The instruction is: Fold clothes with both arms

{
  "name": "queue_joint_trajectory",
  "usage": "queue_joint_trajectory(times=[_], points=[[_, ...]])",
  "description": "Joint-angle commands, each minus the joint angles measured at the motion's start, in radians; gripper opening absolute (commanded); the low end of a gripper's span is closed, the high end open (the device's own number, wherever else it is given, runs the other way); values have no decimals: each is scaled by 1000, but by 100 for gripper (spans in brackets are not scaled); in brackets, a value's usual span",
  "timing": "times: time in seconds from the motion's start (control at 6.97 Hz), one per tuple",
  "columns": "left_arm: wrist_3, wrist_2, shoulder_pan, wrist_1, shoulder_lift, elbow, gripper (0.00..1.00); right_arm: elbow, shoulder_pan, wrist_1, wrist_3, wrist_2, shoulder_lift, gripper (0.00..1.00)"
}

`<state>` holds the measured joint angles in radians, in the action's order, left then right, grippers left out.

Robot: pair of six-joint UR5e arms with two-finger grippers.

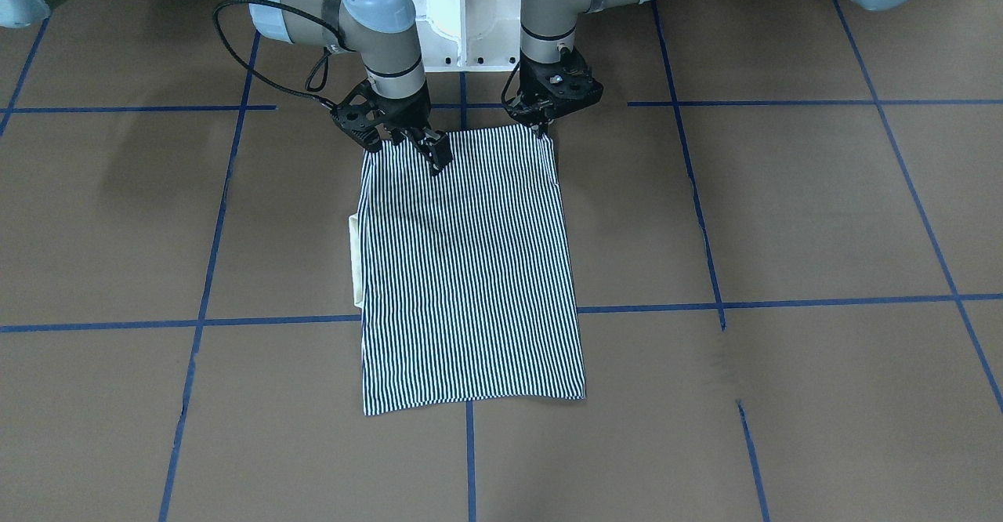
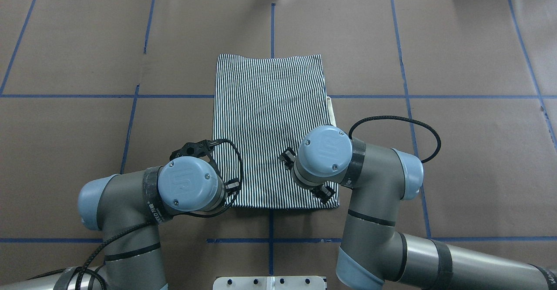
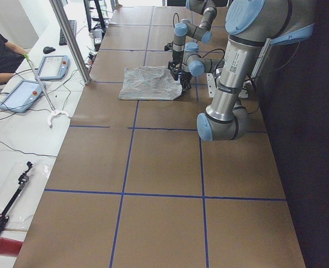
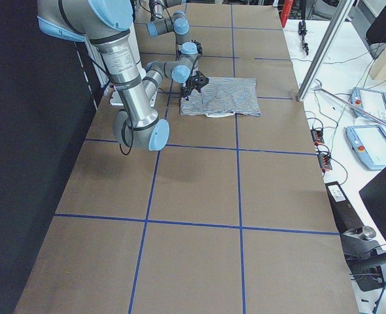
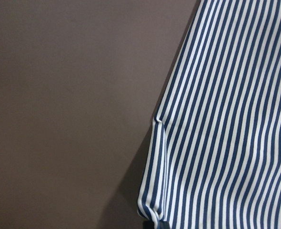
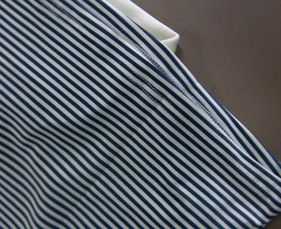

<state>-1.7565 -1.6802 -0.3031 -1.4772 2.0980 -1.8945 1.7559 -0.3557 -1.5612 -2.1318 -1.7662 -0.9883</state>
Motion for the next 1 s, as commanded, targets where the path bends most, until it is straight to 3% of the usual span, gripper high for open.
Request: queue_joint_trajectory(times=[0.0,0.86], points=[[0,-1,1,0,2,0,0,-4,49,-25,-22,30,-16,100],[-1,-1,-1,2,7,-15,0,-18,38,-30,-16,33,-7,100]])
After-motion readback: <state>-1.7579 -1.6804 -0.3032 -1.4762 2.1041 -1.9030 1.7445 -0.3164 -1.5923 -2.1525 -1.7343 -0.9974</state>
